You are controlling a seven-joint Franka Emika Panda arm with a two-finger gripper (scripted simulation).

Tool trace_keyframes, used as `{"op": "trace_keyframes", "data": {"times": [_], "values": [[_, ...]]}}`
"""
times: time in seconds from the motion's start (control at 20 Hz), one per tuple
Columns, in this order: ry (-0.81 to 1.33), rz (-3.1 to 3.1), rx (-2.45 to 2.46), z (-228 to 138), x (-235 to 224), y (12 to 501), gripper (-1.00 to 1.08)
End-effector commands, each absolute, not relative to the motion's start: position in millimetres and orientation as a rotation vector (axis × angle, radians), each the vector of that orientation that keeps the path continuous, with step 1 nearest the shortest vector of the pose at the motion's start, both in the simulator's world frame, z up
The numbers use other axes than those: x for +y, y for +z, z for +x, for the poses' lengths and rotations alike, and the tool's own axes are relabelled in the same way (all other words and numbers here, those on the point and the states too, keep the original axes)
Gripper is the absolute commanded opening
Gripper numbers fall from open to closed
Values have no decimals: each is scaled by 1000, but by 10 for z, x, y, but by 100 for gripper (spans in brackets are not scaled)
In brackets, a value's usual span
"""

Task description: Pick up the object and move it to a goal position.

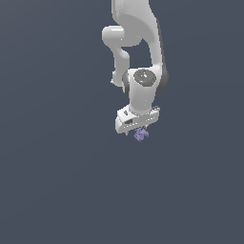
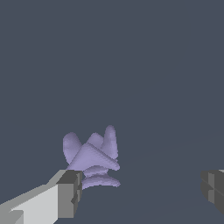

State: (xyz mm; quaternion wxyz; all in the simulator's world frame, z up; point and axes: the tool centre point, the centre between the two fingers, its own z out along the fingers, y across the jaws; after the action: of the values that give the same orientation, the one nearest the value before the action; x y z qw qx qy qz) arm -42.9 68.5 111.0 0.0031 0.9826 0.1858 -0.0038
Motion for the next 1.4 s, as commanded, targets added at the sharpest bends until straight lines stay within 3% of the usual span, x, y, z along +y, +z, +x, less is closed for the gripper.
{"op": "trace_keyframes", "data": {"times": [0.0,0.4,1.35], "values": [[-7,3060,694,-516,833,1023,100],[0,3022,857,-657,1053,899,100],[0,3022,858,-663,1053,398,100]]}}
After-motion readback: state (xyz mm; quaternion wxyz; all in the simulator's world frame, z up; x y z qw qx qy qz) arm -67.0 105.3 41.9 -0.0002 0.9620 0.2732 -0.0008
